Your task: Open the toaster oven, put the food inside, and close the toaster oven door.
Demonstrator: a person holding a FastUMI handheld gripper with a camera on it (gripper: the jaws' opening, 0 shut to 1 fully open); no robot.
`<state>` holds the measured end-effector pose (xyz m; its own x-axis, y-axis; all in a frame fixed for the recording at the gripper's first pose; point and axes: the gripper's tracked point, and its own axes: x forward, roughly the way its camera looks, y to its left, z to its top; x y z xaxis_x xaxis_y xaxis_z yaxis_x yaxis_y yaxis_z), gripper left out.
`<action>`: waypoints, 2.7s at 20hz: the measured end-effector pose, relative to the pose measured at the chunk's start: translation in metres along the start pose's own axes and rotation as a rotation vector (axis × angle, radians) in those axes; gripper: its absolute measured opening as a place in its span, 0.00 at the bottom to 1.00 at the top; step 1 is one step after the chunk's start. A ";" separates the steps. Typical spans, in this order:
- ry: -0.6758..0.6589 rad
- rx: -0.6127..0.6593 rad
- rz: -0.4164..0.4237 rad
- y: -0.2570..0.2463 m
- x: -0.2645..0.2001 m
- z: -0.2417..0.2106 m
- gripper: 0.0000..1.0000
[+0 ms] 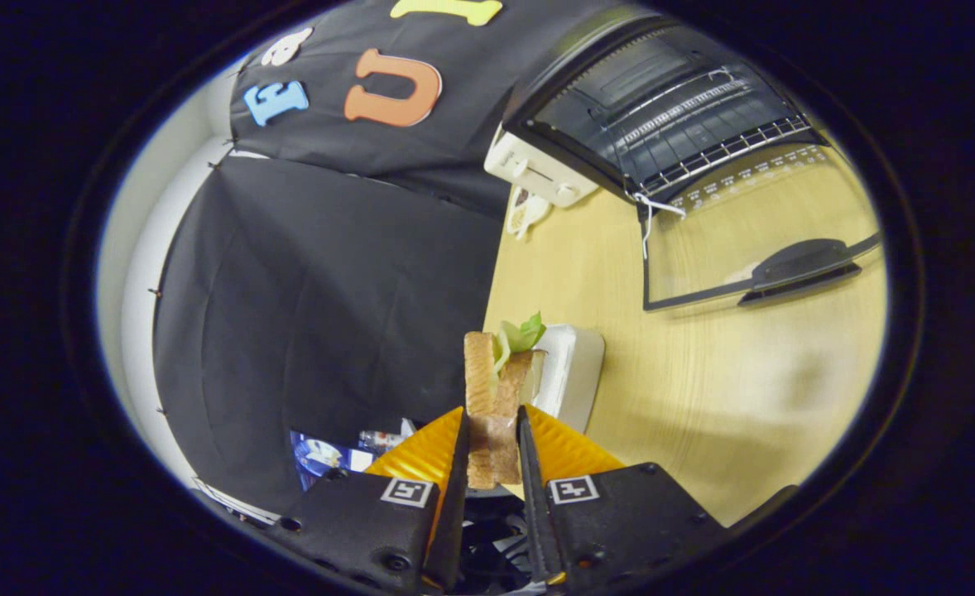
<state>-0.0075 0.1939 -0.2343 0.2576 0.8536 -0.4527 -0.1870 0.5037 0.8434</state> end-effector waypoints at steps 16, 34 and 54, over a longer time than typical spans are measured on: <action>-0.575 0.185 0.091 -0.059 -0.065 0.124 0.37; -0.622 0.143 -0.057 -0.123 -0.131 0.180 0.35; -0.461 0.046 -0.106 -0.136 -0.111 0.155 0.64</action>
<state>0.1365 0.0098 -0.2539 0.6685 0.6450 -0.3703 -0.0977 0.5697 0.8160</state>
